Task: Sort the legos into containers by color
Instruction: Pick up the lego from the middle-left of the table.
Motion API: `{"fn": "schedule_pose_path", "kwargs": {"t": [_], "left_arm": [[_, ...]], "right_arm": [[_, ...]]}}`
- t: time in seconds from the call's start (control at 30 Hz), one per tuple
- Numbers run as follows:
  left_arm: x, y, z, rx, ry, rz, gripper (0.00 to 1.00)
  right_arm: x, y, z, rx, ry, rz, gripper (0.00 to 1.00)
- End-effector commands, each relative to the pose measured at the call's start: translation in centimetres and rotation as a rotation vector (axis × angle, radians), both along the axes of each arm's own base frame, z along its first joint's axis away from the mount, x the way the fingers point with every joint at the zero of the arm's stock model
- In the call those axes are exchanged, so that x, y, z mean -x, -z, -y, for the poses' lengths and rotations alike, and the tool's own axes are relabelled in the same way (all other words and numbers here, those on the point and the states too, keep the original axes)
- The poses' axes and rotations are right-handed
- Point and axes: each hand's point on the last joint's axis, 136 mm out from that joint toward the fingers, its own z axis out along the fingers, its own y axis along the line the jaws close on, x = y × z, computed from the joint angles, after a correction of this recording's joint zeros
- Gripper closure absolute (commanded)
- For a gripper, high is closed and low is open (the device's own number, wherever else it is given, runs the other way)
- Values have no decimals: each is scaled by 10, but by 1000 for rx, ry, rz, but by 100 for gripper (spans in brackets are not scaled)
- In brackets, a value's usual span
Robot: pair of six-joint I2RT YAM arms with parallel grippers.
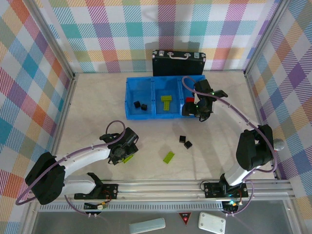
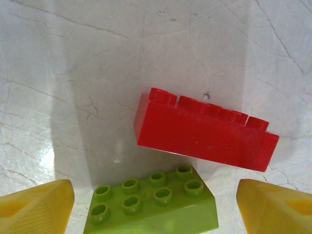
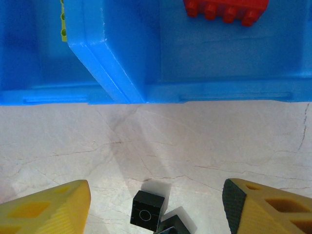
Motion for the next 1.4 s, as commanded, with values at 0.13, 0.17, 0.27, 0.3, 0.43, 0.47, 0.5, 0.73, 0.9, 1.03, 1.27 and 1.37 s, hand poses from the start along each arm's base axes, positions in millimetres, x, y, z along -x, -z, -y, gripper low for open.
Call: {"fn": "schedule_pose_path", "kwargs": {"t": [0.13, 0.17, 0.27, 0.3, 0.43, 0.47, 0.5, 0.73, 0.9, 1.03, 1.27, 1.37], "left_arm": [[12, 8, -4, -8, -14, -35, 16], [13, 9, -3, -7, -12, -37, 17], [16, 11, 0, -3, -4, -41, 20], [17, 11, 1, -6, -1, -41, 21], [18, 12, 3, -7, 6, -41, 25], [18, 12, 4, -8, 7, -40, 27], [18, 12, 4, -9, 9, -40, 29], [18, 11, 5, -13, 17, -40, 36], [15, 6, 8, -9, 33, -33, 38], [11, 1, 14, -11, 68, -35, 39], [-3, -15, 37, -3, 167, -21, 40], [-11, -24, 47, -2, 211, -12, 40]], "right_arm": [[1, -3, -3, -15, -19, 12, 27], [1, -3, -2, -15, -19, 12, 27], [2, -5, -2, -16, -20, 14, 27], [2, -5, -2, -16, -20, 15, 27], [3, -7, -2, -17, -17, 17, 27], [4, -7, -1, -17, -17, 18, 27], [4, -7, -1, -16, -17, 18, 27], [6, -10, 1, -13, -16, 24, 27], [8, -13, 2, -10, -15, 30, 27], [11, -15, 4, -6, -7, 34, 27], [19, -15, 12, 13, 11, 32, 27], [23, -15, 16, 25, 19, 30, 27]]}}
